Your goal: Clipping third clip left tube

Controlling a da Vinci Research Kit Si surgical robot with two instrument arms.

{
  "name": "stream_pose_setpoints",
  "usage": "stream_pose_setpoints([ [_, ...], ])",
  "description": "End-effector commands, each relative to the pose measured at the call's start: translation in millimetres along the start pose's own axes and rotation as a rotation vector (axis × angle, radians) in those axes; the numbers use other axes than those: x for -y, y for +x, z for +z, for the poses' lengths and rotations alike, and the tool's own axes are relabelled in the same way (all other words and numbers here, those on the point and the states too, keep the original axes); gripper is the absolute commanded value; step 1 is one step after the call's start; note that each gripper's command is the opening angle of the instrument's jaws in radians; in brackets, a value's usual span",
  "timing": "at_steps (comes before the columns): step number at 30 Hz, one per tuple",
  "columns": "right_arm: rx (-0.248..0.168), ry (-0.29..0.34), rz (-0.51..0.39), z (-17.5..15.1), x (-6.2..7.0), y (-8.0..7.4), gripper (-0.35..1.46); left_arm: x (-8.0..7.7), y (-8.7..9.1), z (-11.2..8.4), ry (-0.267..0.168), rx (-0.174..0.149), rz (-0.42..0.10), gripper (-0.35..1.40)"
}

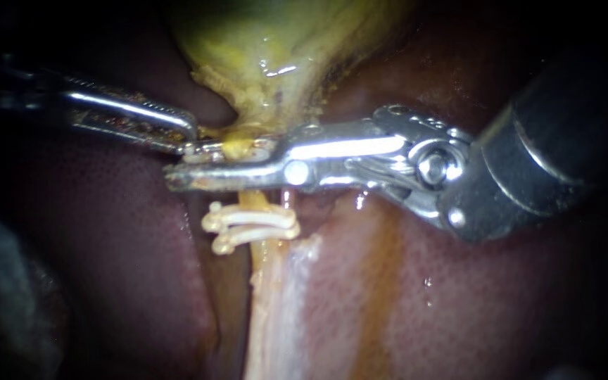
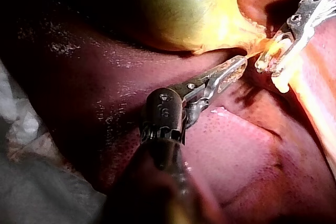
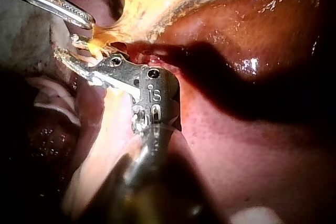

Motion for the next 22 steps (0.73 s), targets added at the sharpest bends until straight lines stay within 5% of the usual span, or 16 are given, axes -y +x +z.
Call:
stream_pose_setpoints([
  [1, 0.0, 0.001, 0.016, 0.0, 0.0, 0.0, -0.07, 0.0, 0.0, 0.0, 0.0, 0.0, 0.0, -0.35],
  [5, 0.003, 0.004, 0.087, -0.4, 0.1, -0.2, -0.35, 0.0, 0.0, 0.0, 0.0, 0.0, 0.0, -0.35],
  [11, 0.05, -0.028, 0.115, -0.8, 0.4, -0.4, -0.35, 0.0, 0.0, 0.0, 0.0, 0.0, 0.0, -0.35],
  [22, 0.05, -0.029, 0.12, -0.8, 0.3, -0.5, -0.35, 0.0, 0.0, 0.0, 0.0, 0.0, 0.0, -0.35],
])
